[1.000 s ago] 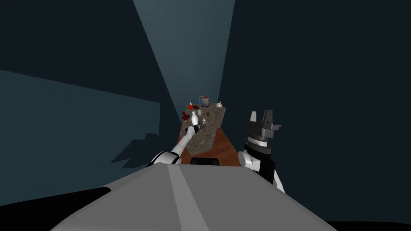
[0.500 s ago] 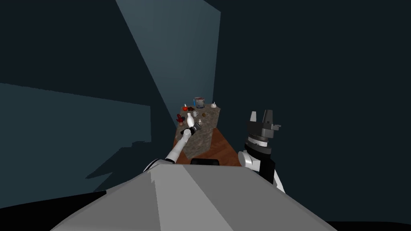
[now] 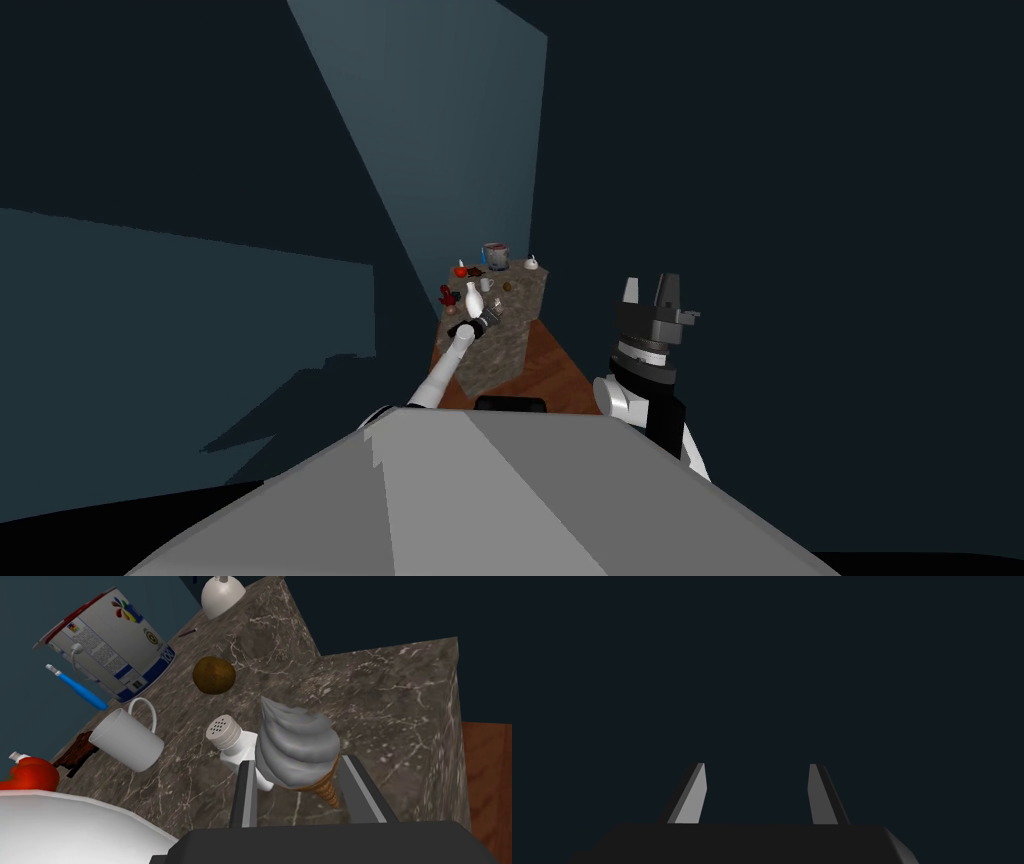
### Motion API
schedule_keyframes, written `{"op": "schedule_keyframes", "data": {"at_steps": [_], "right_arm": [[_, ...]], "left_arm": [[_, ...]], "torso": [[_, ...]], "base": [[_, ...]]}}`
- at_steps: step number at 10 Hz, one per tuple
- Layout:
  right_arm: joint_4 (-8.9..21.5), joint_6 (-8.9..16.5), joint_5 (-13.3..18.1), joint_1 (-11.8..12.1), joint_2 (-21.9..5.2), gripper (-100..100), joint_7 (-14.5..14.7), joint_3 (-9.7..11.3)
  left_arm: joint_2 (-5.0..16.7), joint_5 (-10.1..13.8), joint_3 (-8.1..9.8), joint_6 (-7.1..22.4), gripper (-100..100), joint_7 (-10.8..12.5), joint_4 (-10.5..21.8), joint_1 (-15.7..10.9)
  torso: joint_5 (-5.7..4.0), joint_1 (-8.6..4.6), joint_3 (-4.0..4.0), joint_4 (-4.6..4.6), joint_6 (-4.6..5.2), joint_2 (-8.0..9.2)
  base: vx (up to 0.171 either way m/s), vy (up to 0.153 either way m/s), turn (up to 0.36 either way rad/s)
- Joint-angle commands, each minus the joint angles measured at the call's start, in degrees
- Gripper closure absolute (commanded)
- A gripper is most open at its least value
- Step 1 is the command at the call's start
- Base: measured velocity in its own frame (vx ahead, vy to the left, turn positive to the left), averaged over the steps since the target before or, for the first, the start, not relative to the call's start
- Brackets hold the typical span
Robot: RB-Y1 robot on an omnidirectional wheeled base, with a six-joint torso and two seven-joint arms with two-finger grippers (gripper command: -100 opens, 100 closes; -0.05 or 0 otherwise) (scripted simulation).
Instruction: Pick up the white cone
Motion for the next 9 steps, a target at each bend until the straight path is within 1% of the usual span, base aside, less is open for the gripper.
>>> {"op": "schedule_keyframes", "data": {"at_steps": [1, 2, 3, 4, 5, 6, 7, 8, 9], "right_arm": [[0.0, 0.0, 0.0, 0.0, 0.0, 0, 0.0, 0.0], [0.0, 0.0, 0.0, 0.0, 0.0, 0, 0.0, 0.0], [0.0, 0.0, 0.0, 0.0, 0.0, 0, 0.0, 0.0], [0.0, 0.0, 0.0, 0.0, 0.0, 0, 0.0, 0.0], [0.0, 0.0, 0.0, 0.0, 0.0, 0, 0.0, 0.0], [0.0, 0.0, 0.0, 0.0, 0.0, 0, 0.0, 0.0], [0.0, 0.0, 0.0, 0.0, 0.0, 0, 0.0, 0.0], [0.0, 0.0, 0.0, 0.0, 0.0, 0, 0.0, 0.0], [0.0, 0.0, 0.0, 0.0, 0.0, 0, 0.0, 0.0]], "left_arm": [[1.6, -2.9, 0.98, -1.4, 100, 2.9, -2.9, 2.9], [1.6, -4.1, 0.98, -1.4, 100, 4.0, -3.8, 4.2], [1.6, -5.0, 0.98, -1.4, 100, 5.1, -4.7, 5.2], [1.6, -5.6, 0.98, -1.4, 100, 6.6, -6.3, 6.4], [1.6, -5.6, 0.98, -1.4, 100, 8.2, -7.0, 6.4], [1.6, -5.6, 0.98, -1.4, 100, 8.4, -7.0, 6.4], [3.2, -8.3, 1.97, -2.8, 100, 10.6, -9.7, 9.1], [3.2, -11.1, 1.97, -2.8, 100, 13.2, -11.4, 10.4], [3.2, -11.1, 1.97, -2.8, 100, 15.1, -13.4, 12.3]], "torso": [[0.0, 0.0, 0.0, 0.0, 0.0, 0.0], [0.04, 0.07, -0.07, -0.06, 0.1, -0.09], [0.05, 0.1, -0.16, -0.11, 0.12, -0.21], [0.05, 0.09, -0.21, -0.2, 0.02, -0.23], [0.06, 0.09, -0.23, -0.25, -0.04, -0.22], [0.07, 0.1, -0.23, -0.24, -0.04, -0.22], [0.09, 0.09, -0.23, -0.24, -0.01, -0.23], [0.1, 0.18, -0.26, -0.24, 0.04, -0.29], [0.13, 0.22, -0.28, -0.26, 0.08, -0.31]], "base": [[0.016, 0.008, -0.335], [0.017, 0.019, -0.402], [0.013, 0.018, -0.122], [0.007, 0.005, 0.022], [-0.002, -0.003, 0.036], [0.0, 0.0, 0.0], [0.016, 0.006, -0.319], [0.022, 0.02, -0.439], [0.009, 0.02, -0.122]]}}
